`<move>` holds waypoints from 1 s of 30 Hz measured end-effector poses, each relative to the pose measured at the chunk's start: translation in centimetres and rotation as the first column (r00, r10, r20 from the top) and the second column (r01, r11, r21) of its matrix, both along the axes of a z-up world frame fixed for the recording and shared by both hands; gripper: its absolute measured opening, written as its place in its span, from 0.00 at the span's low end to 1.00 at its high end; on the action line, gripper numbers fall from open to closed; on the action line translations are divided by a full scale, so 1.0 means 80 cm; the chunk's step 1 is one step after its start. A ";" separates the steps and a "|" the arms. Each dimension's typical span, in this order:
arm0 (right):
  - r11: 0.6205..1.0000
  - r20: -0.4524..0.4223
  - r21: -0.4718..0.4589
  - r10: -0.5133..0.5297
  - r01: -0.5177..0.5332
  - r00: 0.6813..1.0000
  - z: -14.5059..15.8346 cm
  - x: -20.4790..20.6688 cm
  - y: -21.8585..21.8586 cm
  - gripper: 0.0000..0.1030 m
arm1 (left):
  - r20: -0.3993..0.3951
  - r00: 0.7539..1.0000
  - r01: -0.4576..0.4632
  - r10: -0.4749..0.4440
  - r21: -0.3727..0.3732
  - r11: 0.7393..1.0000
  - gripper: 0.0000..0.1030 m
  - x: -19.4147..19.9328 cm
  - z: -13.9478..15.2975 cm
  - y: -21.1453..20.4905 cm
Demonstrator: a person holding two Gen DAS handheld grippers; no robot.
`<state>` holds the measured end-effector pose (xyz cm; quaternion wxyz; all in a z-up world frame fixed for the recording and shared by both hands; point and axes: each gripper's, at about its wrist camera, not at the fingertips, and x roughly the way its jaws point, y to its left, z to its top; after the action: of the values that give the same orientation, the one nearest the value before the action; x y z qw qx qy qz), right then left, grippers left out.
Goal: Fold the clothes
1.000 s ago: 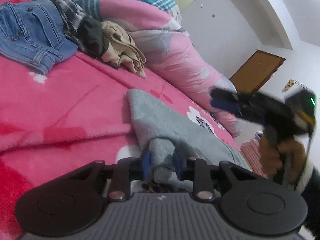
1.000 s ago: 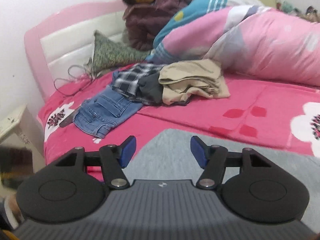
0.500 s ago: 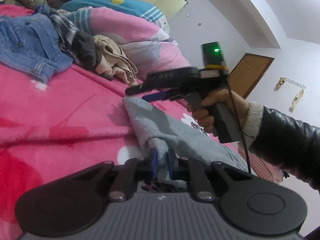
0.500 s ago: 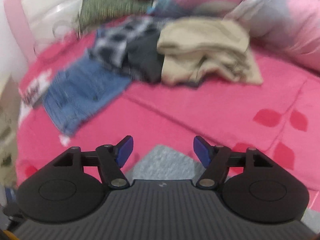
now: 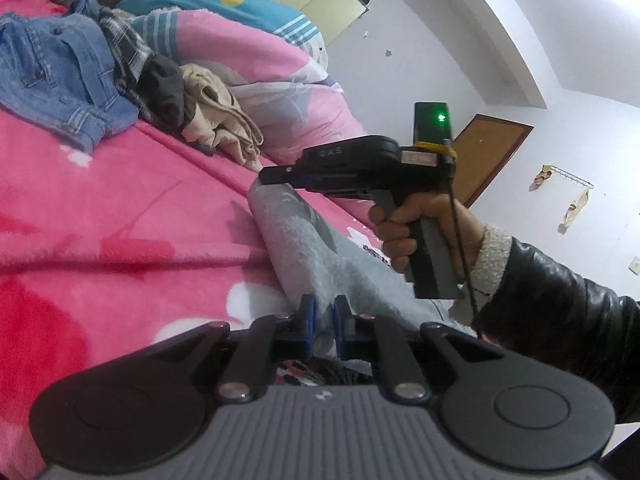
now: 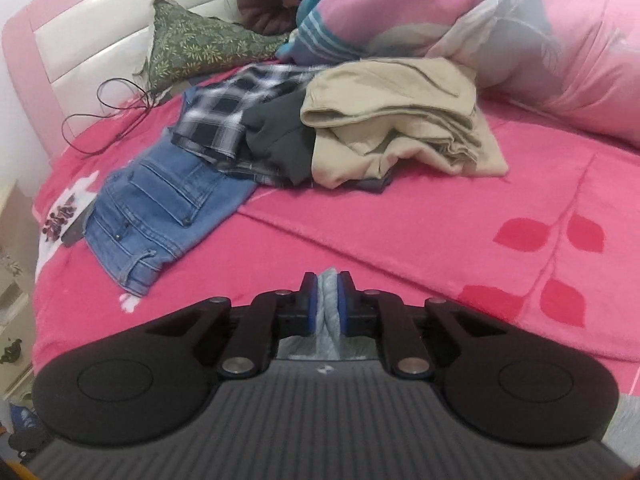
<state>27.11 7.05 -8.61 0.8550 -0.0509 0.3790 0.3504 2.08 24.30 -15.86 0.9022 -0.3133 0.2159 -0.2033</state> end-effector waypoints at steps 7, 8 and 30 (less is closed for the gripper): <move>0.988 0.186 -0.068 -0.121 0.135 0.975 0.000 0.014 -0.001 0.06 | -0.019 1.000 0.013 -0.013 -0.012 1.000 0.10 0.000 -0.005 0.003; 0.989 0.180 -0.036 -0.136 0.145 0.974 0.008 0.016 -0.014 0.06 | -0.021 1.000 0.015 -0.015 -0.013 1.000 0.10 0.000 -0.005 0.004; 0.920 0.036 0.147 -0.373 0.364 0.927 -0.044 -0.157 -0.260 0.08 | -0.039 0.999 -0.009 0.016 0.167 0.986 0.19 -0.051 0.037 0.003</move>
<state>14.56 -13.75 -12.14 0.9187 0.0694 0.3294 0.2067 -1.96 24.53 -12.91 0.9220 -0.2419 0.2483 -0.1723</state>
